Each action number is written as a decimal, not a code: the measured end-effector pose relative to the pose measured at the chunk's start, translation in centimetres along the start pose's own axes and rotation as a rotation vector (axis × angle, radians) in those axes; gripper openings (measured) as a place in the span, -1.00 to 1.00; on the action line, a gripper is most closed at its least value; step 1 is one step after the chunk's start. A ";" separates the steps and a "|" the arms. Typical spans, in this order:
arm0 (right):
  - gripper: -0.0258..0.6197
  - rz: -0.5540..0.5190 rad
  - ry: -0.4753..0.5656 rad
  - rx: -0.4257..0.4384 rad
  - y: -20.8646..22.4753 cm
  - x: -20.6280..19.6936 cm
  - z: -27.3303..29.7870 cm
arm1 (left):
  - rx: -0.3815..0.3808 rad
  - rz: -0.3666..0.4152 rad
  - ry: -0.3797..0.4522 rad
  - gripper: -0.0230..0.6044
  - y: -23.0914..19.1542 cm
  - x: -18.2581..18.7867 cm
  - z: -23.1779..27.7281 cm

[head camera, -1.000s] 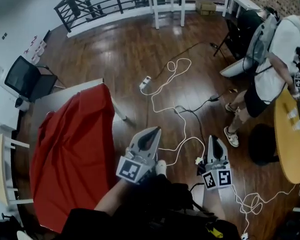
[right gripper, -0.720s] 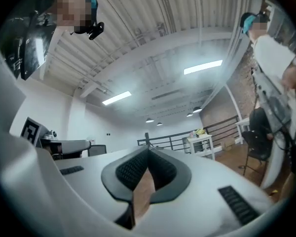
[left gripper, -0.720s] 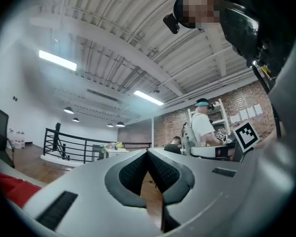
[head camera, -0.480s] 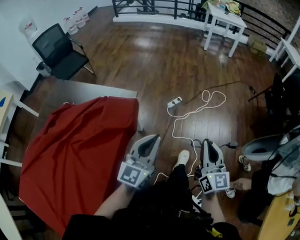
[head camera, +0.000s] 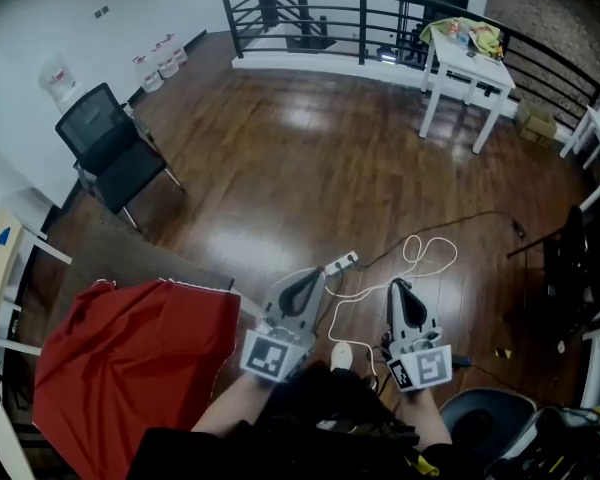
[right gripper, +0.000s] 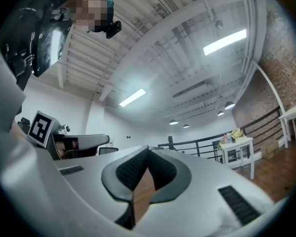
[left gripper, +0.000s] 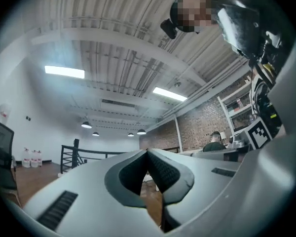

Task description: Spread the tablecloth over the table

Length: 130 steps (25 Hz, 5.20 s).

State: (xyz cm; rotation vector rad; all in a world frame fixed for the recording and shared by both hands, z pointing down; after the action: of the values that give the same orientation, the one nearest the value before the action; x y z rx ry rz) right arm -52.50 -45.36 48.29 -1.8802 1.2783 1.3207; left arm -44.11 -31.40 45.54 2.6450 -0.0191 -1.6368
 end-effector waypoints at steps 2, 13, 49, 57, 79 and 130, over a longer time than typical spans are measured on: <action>-0.90 0.013 0.025 0.027 4.1 0.0 2.5 | -0.015 0.031 0.004 -0.93 0.6 -1.2 4.0; -0.90 0.058 -0.002 -0.016 12.1 -4.9 13.5 | 0.085 0.029 -0.068 -0.93 -11.0 -8.7 12.0; -0.90 0.712 -0.114 1.854 -57.9 -40.0 75.1 | 1.626 0.753 0.027 -0.93 -78.1 -0.2 -17.2; -0.91 0.909 -0.139 2.375 -70.1 -41.0 67.8 | 2.154 0.997 -0.072 -0.93 -74.8 3.1 -22.8; -0.90 0.649 -0.216 3.044 -65.8 -38.7 39.4 | 2.879 1.248 -0.110 -0.93 -48.6 -3.0 -23.5; -0.90 -0.189 -1.164 2.674 -85.8 -60.5 32.1 | 3.205 0.950 0.000 -0.93 -54.7 -2.6 -37.0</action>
State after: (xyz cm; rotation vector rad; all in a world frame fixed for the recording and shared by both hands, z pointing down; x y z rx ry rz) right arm 5.40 41.86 81.41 0.6614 0.7279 -0.2444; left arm -12.43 24.04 62.54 0.1638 1.6757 -0.1425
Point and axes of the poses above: the fingertips, and each gripper's own axes: z forward along the fingers, y to its right, x out of its top, the point moved 3 cm from there along -z, backward along the fingers, and after that the axes turned 14 degrees about y, right-handed, at the moved point
